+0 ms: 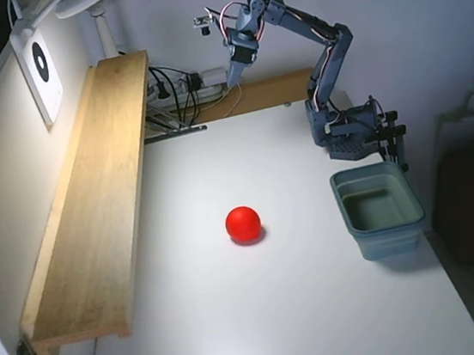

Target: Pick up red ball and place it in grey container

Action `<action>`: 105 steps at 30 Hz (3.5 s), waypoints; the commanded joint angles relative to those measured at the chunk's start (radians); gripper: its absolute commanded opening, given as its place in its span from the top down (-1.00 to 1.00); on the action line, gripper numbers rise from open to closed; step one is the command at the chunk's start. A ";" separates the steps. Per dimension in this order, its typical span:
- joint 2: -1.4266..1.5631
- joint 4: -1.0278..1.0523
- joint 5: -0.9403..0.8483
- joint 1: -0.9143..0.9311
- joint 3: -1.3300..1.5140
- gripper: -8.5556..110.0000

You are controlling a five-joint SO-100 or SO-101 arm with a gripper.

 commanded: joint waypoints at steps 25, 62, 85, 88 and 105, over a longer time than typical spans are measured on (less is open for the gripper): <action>0.029 0.006 0.002 0.010 0.011 0.91; 0.029 0.006 0.002 0.010 0.011 0.21; 0.029 0.006 0.002 -0.328 0.011 0.21; 0.029 0.006 0.002 -0.405 0.011 0.21; 0.029 0.006 0.002 -0.579 0.011 0.21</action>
